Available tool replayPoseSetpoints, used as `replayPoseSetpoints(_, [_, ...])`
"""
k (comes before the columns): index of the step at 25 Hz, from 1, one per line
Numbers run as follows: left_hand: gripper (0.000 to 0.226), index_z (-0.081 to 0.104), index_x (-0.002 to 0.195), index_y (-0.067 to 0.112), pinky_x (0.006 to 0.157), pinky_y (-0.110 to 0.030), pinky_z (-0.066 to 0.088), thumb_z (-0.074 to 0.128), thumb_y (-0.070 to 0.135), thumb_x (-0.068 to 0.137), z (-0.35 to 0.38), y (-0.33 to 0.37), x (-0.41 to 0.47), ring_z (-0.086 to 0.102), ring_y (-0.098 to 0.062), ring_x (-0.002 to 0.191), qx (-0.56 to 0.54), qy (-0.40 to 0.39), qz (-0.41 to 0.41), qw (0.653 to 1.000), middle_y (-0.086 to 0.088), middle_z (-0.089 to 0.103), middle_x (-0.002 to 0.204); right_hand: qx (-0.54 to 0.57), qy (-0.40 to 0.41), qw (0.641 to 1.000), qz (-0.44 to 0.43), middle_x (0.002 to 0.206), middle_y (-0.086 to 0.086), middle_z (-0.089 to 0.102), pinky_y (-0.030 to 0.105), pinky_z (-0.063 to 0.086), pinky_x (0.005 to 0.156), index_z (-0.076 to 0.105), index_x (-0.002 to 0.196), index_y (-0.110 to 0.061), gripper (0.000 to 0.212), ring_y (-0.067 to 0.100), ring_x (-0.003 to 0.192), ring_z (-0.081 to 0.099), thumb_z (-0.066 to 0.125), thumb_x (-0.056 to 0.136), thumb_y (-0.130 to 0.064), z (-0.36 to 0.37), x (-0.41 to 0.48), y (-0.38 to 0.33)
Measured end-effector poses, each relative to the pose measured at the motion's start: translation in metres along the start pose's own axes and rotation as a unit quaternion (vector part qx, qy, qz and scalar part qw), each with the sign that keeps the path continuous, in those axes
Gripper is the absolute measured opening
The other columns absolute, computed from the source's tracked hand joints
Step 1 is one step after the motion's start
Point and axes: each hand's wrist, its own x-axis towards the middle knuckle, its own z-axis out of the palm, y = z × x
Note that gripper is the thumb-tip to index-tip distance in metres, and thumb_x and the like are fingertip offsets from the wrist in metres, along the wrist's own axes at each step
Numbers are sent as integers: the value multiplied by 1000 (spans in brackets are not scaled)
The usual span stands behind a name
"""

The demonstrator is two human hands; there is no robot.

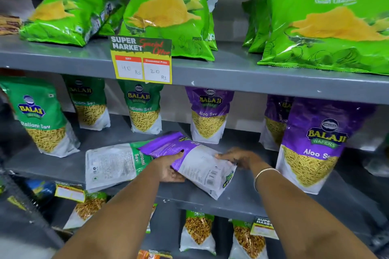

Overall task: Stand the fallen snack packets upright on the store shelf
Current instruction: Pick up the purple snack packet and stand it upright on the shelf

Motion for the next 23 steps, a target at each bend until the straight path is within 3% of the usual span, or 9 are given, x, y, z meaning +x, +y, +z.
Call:
replayPoseSetpoints(2, [33,51,100,0,106,-53,38,64,27,85,-1,3,-1,57,-35,82,10,16,11,1000,-20,56,85,-29,-25,999,18,36,-8,50,16,33,44,53,58,-16,35,7,40,44,73,75,-39,-3,-10,-5])
replayPoseSetpoints(7, [22,55,81,8,98,-52,40,64,28,84,-3,26,-23,58,-29,76,71,-18,41,996,-14,67,76,-56,-55,996,40,59,0,30,19,27,47,49,72,-15,42,10,44,27,84,60,-36,-2,-28,-14])
replayPoseSetpoints(10, [11,58,87,16,103,-52,38,64,24,84,-2,43,-31,59,-23,79,126,-32,89,987,-6,69,79,-31,-47,998,29,76,5,45,21,33,53,54,96,-13,77,13,60,39,93,35,-37,0,-29,-16])
replayPoseSetpoints(11, [12,58,94,18,103,-51,38,64,24,84,0,49,-33,60,-21,82,164,-41,111,979,-3,71,81,-29,-33,999,15,86,7,51,22,36,54,54,104,-9,82,15,68,45,94,37,-34,1,-33,-17])
replayPoseSetpoints(14, [56,54,121,14,105,-47,37,76,29,72,12,65,-35,53,-17,114,247,-57,191,948,2,61,119,-5,39,997,-73,104,6,63,21,48,60,55,115,-7,64,14,87,56,84,59,-15,13,-33,-15])
replayPoseSetpoints(16, [80,53,127,10,104,-42,40,83,32,56,20,73,-30,51,-18,123,280,-76,230,929,2,58,127,68,93,984,-138,110,9,67,33,57,86,55,116,-2,73,16,91,63,85,49,-4,22,-25,-10])
replayPoseSetpoints(18, [60,56,125,6,86,-23,48,78,18,71,29,77,-24,57,-15,109,305,-90,258,912,0,60,118,116,173,967,-147,118,16,65,47,49,99,51,117,4,92,26,105,63,88,35,-11,32,-9,0])
replayPoseSetpoints(20, [46,57,124,1,59,-9,49,69,5,80,33,78,-13,58,-13,95,315,-100,275,903,-6,62,118,143,234,953,-127,119,15,58,41,49,96,44,114,6,86,26,111,56,89,42,-5,42,-3,5])
replayPoseSetpoints(23, [46,58,123,-1,61,-10,48,68,3,79,29,77,2,58,-15,100,309,-107,281,902,-12,61,127,146,286,942,-101,121,19,50,37,46,91,35,102,-5,70,30,115,50,85,53,5,55,-2,3])
